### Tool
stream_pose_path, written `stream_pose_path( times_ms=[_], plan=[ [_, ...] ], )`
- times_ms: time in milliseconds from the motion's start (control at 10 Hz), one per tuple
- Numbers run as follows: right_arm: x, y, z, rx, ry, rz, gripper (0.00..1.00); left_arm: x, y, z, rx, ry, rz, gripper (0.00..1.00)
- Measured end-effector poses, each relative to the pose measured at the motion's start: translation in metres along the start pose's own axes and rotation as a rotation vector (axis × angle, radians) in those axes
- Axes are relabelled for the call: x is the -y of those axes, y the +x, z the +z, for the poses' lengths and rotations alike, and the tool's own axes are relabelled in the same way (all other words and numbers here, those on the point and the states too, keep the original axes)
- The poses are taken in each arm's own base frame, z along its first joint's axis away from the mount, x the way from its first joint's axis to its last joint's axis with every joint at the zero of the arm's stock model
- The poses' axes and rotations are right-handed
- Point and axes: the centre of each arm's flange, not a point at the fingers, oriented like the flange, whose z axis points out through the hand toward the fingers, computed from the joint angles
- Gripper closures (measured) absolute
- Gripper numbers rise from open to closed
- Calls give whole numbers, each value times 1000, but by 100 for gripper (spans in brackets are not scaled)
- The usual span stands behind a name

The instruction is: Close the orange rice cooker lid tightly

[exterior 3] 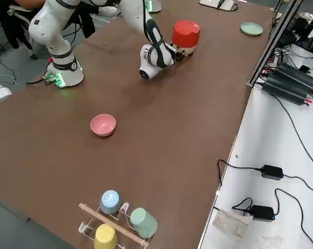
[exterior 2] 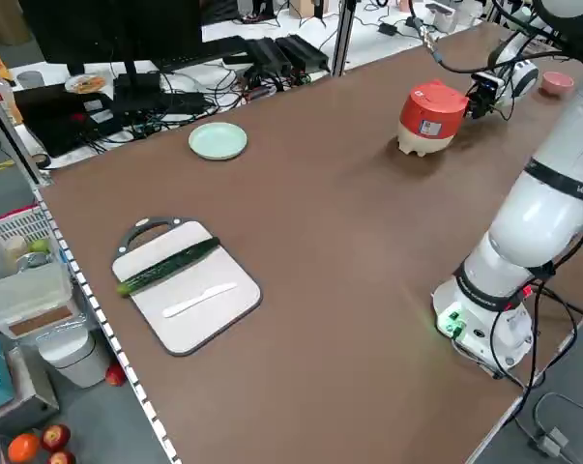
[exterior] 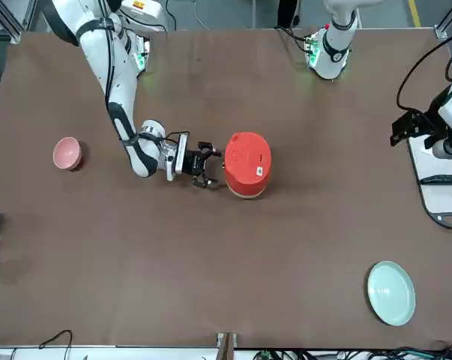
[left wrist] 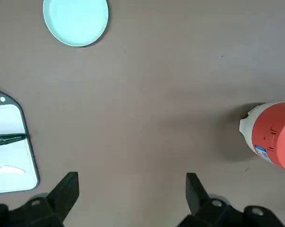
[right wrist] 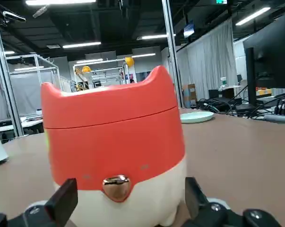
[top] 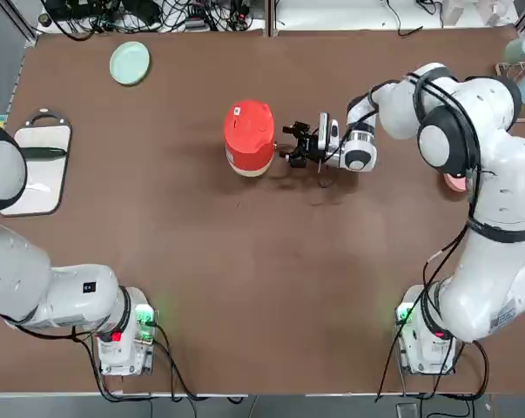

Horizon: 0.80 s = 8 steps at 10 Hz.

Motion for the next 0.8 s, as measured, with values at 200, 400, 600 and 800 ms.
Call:
stream_pose_path(
  times_ms=[200, 400, 600, 800],
  plan=[
    [-9, 0, -9, 13, -12, -1, 0, 0, 0, 0, 0, 0, 0, 0],
    [-20, 4, -21, 107, 7, -31, 0, 0, 0, 0, 0, 0, -1, 0],
    [-41, 39, -30, 212, -14, -119, 0, 0, 0, 0, 0, 0, -1, 0],
    [-46, 76, -31, 262, 10, -168, 0, 1, 0, 0, -1, 0, -1, 0]
  ],
)
